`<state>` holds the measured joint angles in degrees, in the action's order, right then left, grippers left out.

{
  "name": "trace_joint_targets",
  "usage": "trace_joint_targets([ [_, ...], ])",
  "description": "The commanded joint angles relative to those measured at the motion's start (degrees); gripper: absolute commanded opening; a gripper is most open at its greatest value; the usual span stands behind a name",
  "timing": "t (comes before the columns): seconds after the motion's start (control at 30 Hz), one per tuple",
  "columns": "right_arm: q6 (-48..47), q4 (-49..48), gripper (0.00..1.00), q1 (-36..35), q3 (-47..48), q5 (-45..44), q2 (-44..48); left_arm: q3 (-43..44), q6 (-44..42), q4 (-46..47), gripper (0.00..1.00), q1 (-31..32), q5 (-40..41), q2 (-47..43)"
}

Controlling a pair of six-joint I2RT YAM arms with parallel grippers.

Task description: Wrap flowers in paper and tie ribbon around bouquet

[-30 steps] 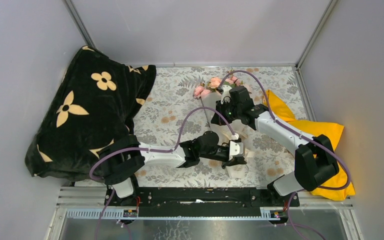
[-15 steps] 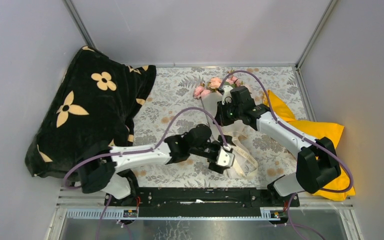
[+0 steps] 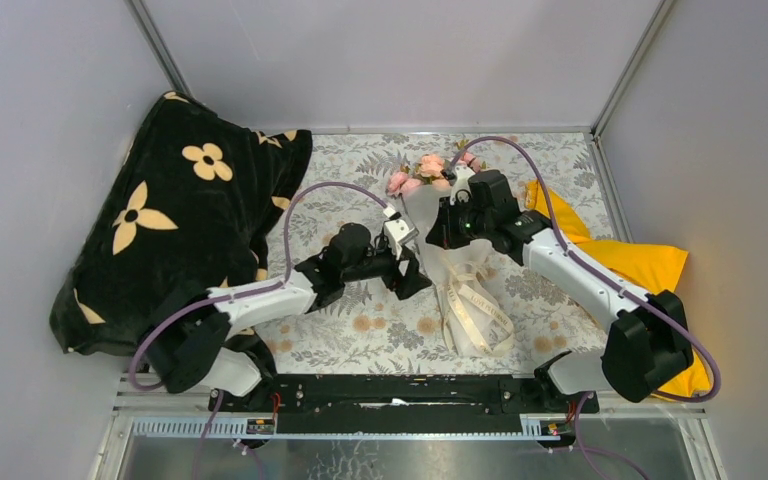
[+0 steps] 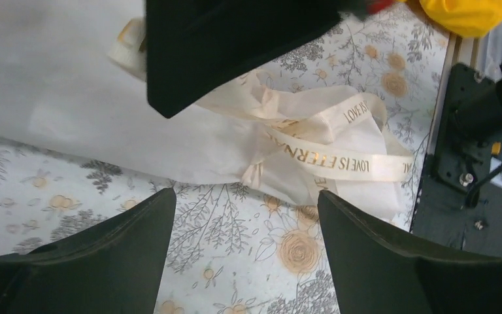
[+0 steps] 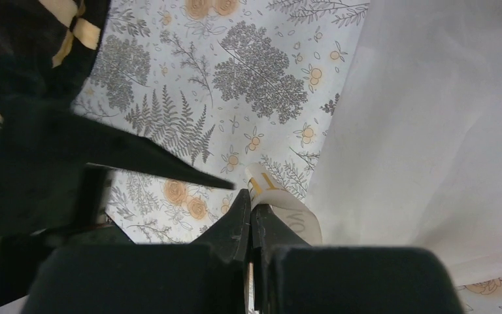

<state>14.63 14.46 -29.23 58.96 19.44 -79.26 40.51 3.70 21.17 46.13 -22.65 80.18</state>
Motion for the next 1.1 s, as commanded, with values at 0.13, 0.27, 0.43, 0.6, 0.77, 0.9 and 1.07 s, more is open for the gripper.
trace_joint_targets([
  [0.13, 2.7, -2.5, 0.00, 0.2, -1.3, 1.7, 2.7, 0.8, 18.7, 26.1, 0.88, -2.2, -1.1, 11.2],
  [0.27, 3.7, -3.8, 0.00, 0.2, -2.6, 1.7, 2.7, 0.9, 23.1, 33.4, 0.85, -2.4, -3.3, 15.8],
  [0.43, 4.4, -4.2, 0.00, 0.2, -2.8, 3.1, 2.6, 2.1, 28.6, 38.0, 0.76, -2.8, -1.7, 21.0],
  [0.6, 6.3, -4.4, 0.00, 0.2, -3.4, 2.6, 3.9, 3.2, 32.2, 42.8, 0.67, -2.9, -0.4, 24.8],
  [0.77, 7.7, -4.5, 0.00, 0.2, -4.4, 2.3, 4.5, 4.2, 35.1, 46.6, 0.47, -2.6, -0.5, 28.0],
  [0.9, 7.7, -4.3, 0.00, 0.2, -5.0, 1.7, 4.9, 4.3, 35.8, 48.1, 0.21, -2.4, -0.6, 29.3],
  [1.07, 6.6, -2.3, 0.09, 0.3, -4.1, 1.3, 5.0, 3.5, 35.8, 48.1, 0.00, -2.3, -1.0, 29.1],
])
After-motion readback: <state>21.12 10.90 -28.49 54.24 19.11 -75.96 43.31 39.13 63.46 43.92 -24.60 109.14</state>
